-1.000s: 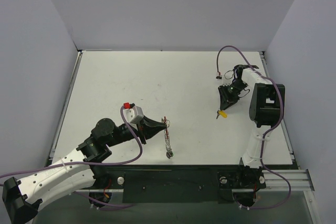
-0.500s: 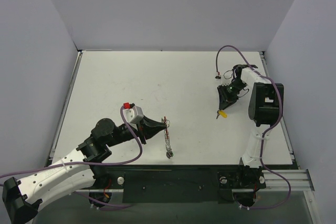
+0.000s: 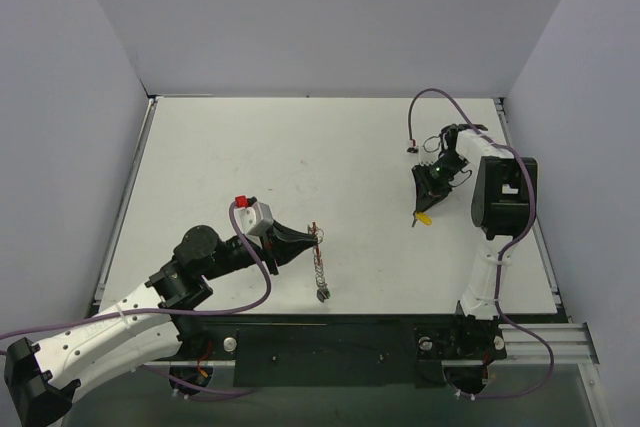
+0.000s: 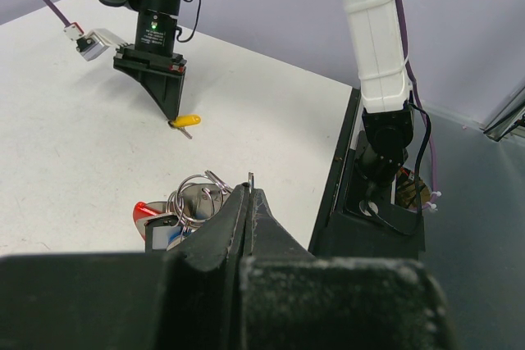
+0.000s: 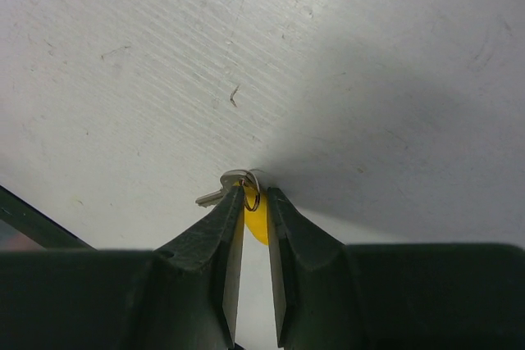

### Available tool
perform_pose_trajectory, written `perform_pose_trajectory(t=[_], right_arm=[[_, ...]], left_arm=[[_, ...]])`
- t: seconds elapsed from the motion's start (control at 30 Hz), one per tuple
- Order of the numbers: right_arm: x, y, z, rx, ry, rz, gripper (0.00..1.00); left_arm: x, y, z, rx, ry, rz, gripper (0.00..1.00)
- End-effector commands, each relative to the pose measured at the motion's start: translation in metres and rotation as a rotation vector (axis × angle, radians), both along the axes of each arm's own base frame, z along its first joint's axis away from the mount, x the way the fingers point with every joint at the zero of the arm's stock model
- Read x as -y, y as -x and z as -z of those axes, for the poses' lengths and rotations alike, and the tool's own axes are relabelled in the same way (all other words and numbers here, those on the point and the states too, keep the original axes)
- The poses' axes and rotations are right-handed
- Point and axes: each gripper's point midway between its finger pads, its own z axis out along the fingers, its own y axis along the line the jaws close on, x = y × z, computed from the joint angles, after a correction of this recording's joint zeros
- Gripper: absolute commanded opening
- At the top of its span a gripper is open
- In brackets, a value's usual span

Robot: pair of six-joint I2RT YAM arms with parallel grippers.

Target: Put the keys on the keyring

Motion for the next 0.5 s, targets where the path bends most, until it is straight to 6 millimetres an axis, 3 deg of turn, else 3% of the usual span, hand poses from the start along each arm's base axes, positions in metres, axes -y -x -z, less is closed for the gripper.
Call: perform_pose_trajectory(t=[0.0, 0.47], right_arm=[[-0.0060, 0.0052, -0.0108, -0.022, -0.022, -0.022, 0.14], [-0.0055, 0.0036, -0.0140, -0.006, -0.013, -0.026, 0.14]], left_arm=[[-0.0024, 0.0016, -0.0274, 0.045, 0.073, -0.001, 0.00], [-0.0019, 0.0016, -0.0273, 0.044, 0.072, 0.000, 0.00]])
